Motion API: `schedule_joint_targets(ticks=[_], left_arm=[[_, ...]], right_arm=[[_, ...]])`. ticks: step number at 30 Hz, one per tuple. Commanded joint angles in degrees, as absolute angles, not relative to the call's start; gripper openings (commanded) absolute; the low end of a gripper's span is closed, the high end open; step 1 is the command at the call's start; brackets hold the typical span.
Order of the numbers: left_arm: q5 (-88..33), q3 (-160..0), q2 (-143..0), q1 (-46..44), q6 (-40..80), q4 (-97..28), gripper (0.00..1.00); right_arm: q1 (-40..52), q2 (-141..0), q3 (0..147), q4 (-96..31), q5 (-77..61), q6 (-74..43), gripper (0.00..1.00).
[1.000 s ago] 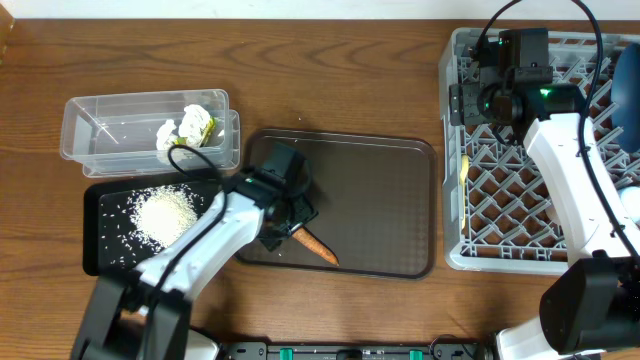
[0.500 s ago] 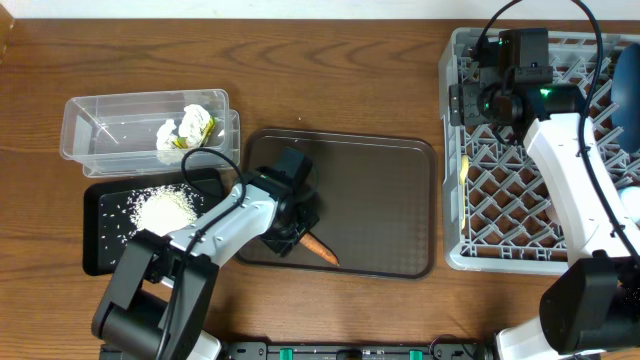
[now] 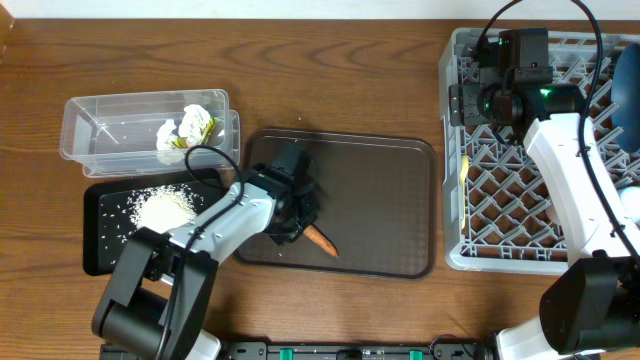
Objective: Sort waste into correct bins and load items into the dishwasher rack
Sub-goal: 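Carry the carrot with the left gripper onto the black tray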
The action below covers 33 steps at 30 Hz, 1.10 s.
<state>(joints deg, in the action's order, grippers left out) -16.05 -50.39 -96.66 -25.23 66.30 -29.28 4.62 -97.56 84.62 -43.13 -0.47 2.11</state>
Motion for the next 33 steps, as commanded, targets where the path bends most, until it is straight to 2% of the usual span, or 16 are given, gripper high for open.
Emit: schedule_joint_targets(ticks=[1, 13, 21, 33], left_arm=[[-11.2, -49.7, -96.5, -22.6, 62.6, -29.2, 0.15], [-8.1, -49.9, -79.6, -11.9, 45.7, -30.0, 0.09], [10.3, -49.9, -68.1, -0.8, 43.5, -38.5, 0.09], [11.6, -49.9, -77.5, 18.0, 43.7, -39.4, 0.10]], right_arm=[[4.6, -98.1, 84.7, -43.3, -0.9, 2.0, 0.83], [4.6, -98.1, 84.7, -43.2, -0.9, 2.0, 0.84], [4.5, -98.1, 84.7, -43.2, -0.2, 2.0, 0.84], [4.5, -98.1, 84.7, -43.1, -0.3, 2.0, 0.84]])
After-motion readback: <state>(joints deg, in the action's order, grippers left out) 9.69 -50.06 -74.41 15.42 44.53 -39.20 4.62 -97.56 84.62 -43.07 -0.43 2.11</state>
